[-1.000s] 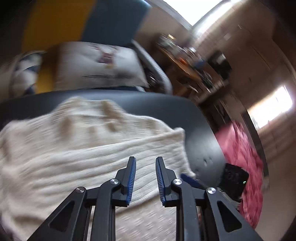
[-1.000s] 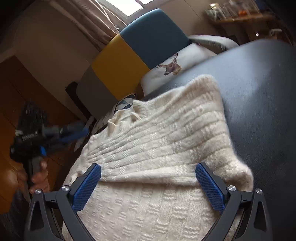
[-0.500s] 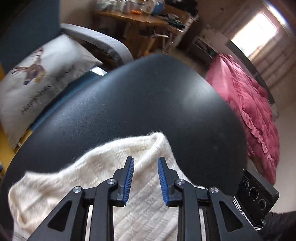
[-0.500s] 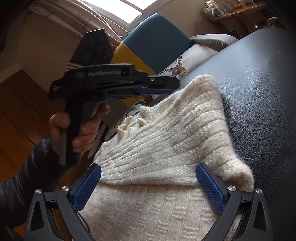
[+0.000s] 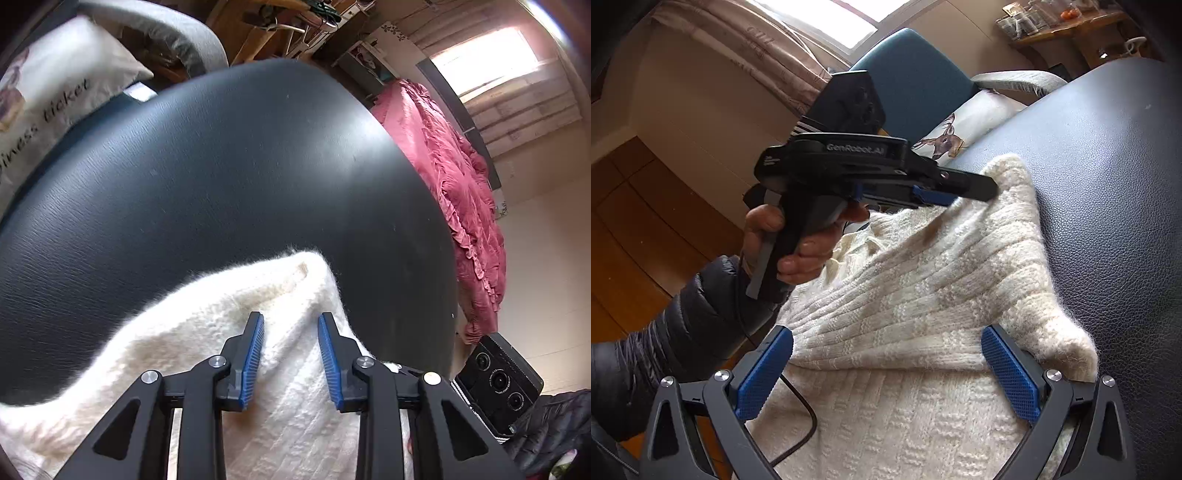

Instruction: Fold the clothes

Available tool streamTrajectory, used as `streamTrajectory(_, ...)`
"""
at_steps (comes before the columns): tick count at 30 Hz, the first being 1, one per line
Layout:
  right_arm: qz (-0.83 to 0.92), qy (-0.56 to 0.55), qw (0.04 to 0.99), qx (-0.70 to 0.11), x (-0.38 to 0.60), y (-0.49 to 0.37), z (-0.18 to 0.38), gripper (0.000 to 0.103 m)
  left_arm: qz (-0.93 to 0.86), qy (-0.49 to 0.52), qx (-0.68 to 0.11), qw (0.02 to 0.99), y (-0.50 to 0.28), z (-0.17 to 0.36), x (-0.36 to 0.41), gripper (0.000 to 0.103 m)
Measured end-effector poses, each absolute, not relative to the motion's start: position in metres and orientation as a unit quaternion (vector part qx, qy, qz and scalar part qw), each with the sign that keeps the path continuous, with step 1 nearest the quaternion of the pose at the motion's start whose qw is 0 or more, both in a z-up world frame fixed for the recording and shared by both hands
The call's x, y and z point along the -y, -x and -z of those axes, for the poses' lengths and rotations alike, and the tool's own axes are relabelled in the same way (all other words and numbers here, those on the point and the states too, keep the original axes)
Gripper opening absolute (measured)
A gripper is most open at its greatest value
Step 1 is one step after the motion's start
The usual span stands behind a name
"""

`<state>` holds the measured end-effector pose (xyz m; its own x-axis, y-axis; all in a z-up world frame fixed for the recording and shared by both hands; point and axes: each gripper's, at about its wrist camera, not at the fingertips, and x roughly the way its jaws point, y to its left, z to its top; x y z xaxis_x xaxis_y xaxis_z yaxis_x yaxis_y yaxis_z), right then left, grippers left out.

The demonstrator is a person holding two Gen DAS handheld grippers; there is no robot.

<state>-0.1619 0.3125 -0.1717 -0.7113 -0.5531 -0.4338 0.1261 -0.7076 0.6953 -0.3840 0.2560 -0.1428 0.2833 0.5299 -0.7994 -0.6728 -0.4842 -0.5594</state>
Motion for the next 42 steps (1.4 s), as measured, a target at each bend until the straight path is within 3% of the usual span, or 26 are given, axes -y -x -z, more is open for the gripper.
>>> streamTrajectory(2, 0.866, -0.326, 0.195, 0.327, -0.311, 0.163, 0.172, 0.103, -0.607, 0.604, -0.057, 0.513, 0.378, 0.138, -0.254, 0.029)
streamTrajectory(4, 0.867, -0.326, 0.194, 0.325, -0.311, 0.162, 0.173, 0.103, -0.647, 0.562, -0.068, 0.51, 0.373, 0.129, -0.251, 0.007)
streamTrajectory(8, 0.87, -0.328, 0.188, 0.318, -0.309, 0.163, 0.173, 0.103, -0.724, 0.519, -0.149, 0.429, 0.369, 0.135, -0.25, 0.0)
streamTrajectory(11, 0.87, -0.328, 0.187, 0.317, -0.308, 0.163, 0.173, 0.103, -0.733, 0.514, -0.146, 0.421, 0.366, 0.136, -0.246, 0.001)
streamTrajectory(14, 0.87, -0.327, 0.187, 0.318, -0.308, 0.163, 0.174, 0.103, -0.74, 0.52, -0.087, 0.418, 0.37, 0.123, -0.229, 0.001)
streamTrajectory(15, 0.87, -0.327, 0.187, 0.318, -0.309, 0.163, 0.174, 0.103, -0.739, 0.516, -0.055, 0.43, 0.369, 0.115, -0.225, 0.005)
streamTrajectory(16, 0.87, -0.327, 0.187, 0.318, -0.309, 0.163, 0.173, 0.103, -0.731, 0.517, -0.035, 0.445, 0.368, 0.111, -0.221, 0.016)
streamTrajectory(18, 0.87, -0.327, 0.187, 0.318, -0.309, 0.163, 0.173, 0.103, -0.703, 0.531, -0.023, 0.472, 0.365, 0.107, -0.217, 0.021)
streamTrajectory(23, 0.871, -0.327, 0.186, 0.317, -0.309, 0.164, 0.173, 0.103, -0.661, 0.582, -0.079, 0.466, 0.369, 0.122, -0.226, 0.022)
streamTrajectory(29, 0.871, -0.327, 0.185, 0.316, -0.308, 0.166, 0.173, 0.103, -0.635, 0.59, -0.07, 0.493, 0.375, 0.13, -0.23, 0.027)
streamTrajectory(31, 0.875, -0.336, 0.178, 0.301, -0.304, 0.167, 0.172, 0.103, -0.638, 0.586, -0.082, 0.494, 0.372, 0.133, -0.235, 0.024)
streamTrajectory(33, 0.878, -0.344, 0.171, 0.286, -0.3, 0.169, 0.171, 0.103, -0.672, 0.551, -0.123, 0.479, 0.359, 0.127, -0.241, 0.004)
streamTrajectory(40, 0.886, -0.373, 0.148, 0.232, -0.285, 0.175, 0.167, 0.103, -0.758, 0.459, -0.249, 0.39, 0.311, 0.114, -0.264, 0.005)
streamTrajectory(42, 0.888, -0.381, 0.141, 0.216, -0.281, 0.176, 0.166, 0.103, -0.754, 0.482, -0.205, 0.397, 0.319, 0.108, -0.254, 0.006)
